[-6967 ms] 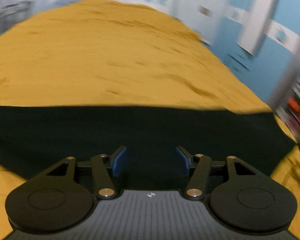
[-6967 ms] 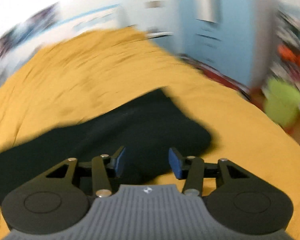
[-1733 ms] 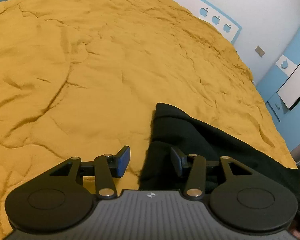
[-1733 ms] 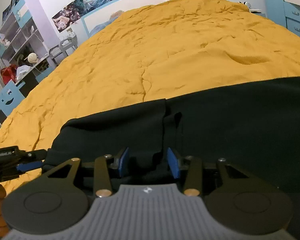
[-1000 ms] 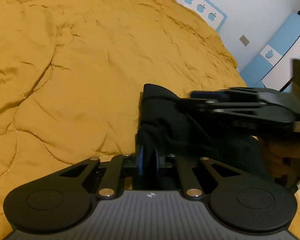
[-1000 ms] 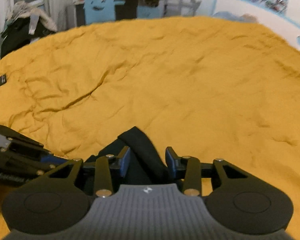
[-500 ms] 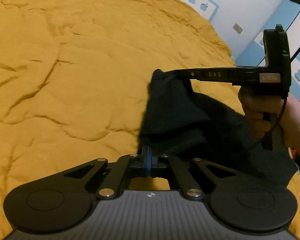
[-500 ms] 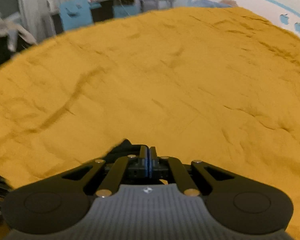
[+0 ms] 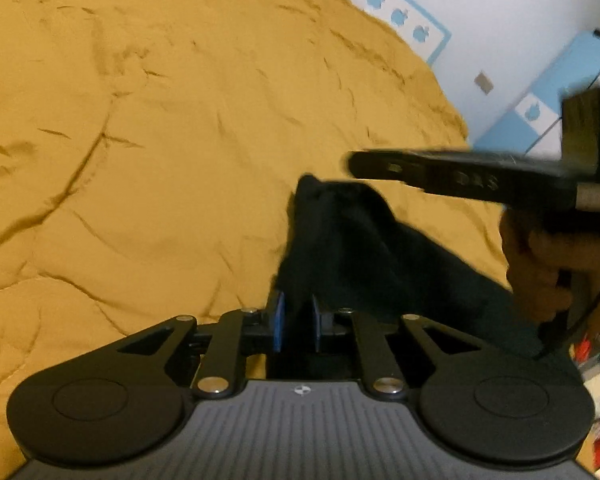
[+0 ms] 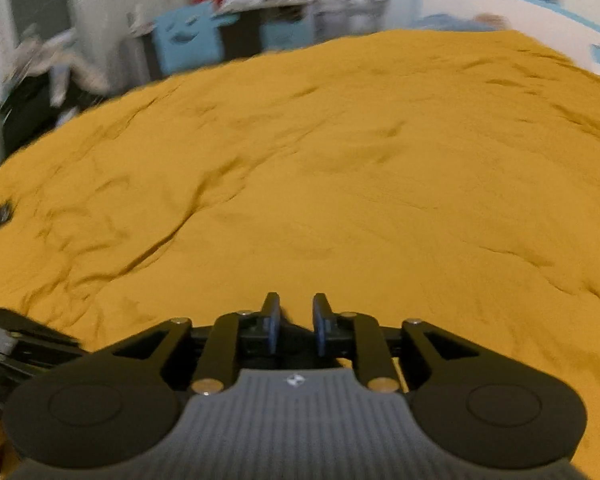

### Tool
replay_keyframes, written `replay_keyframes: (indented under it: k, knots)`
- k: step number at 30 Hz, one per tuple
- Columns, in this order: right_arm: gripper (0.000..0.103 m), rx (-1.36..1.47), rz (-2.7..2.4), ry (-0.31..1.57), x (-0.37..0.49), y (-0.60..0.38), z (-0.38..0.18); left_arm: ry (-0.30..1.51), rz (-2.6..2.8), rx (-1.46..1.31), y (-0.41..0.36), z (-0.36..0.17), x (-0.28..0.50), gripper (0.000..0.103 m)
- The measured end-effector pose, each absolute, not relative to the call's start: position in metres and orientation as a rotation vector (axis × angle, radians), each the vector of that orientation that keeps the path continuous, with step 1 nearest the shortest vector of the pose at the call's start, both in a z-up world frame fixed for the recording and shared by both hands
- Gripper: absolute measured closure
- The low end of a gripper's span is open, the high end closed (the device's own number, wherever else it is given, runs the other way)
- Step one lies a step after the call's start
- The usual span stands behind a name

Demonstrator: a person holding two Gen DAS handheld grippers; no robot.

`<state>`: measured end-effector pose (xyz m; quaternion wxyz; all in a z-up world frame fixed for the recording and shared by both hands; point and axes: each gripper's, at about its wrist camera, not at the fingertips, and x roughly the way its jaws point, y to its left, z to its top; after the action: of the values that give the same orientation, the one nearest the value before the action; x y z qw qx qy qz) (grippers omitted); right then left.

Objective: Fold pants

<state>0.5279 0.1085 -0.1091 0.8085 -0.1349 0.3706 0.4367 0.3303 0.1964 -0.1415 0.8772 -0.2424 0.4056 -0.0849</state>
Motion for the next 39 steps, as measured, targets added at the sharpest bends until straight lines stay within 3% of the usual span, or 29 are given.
replay_keyframes:
  k: [1, 4, 5, 19, 21, 23, 30, 34, 36, 39]
  knots:
    - [0.084, -0.328, 0.948, 0.803, 0.528, 0.119, -0.113, 0.851, -0.187, -0.481, 0.192, -0.141, 0.33, 0.094]
    - [0.087, -0.44, 0.936, 0.86, 0.53, 0.143, -0.127, 0.845, -0.192, -0.427, 0.187, -0.137, 0.326, 0.097]
    - [0.102, -0.484, 0.943, 0.883, 0.53, 0.15, -0.132, 0.847, -0.192, -0.421, 0.186, -0.136, 0.325, 0.098]
    - [0.103, -0.294, 0.759, 0.839, 0.556, 0.125, -0.115, 0.839, -0.253, -0.395, 0.189, -0.124, 0.292, 0.103]
    - [0.098, -0.261, 0.866, 0.841, 0.548, 0.12, -0.114, 0.836, -0.246, -0.416, 0.193, -0.123, 0.293, 0.103]
    - [0.072, -0.272, 0.96, 0.826, 0.537, 0.121, -0.112, 0.836, -0.247, -0.418, 0.192, -0.122, 0.294, 0.103]
    - [0.073, -0.331, 0.915, 0.811, 0.523, 0.125, -0.112, 0.806, -0.211, -0.429, 0.195, -0.116, 0.291, 0.103]
    - [0.073, -0.212, 0.921, 0.783, 0.499, 0.073, -0.096, 0.781, -0.18, -0.54, 0.221, -0.114, 0.296, 0.087]
    - [0.073, -0.159, 0.894, 0.795, 0.481, 0.04, -0.098, 0.806, -0.204, -0.587, 0.226, -0.118, 0.304, 0.086]
    - [0.073, -0.073, 0.819, 0.803, 0.454, -0.004, -0.111, 0.832, -0.24, -0.617, 0.22, -0.123, 0.313, 0.075]
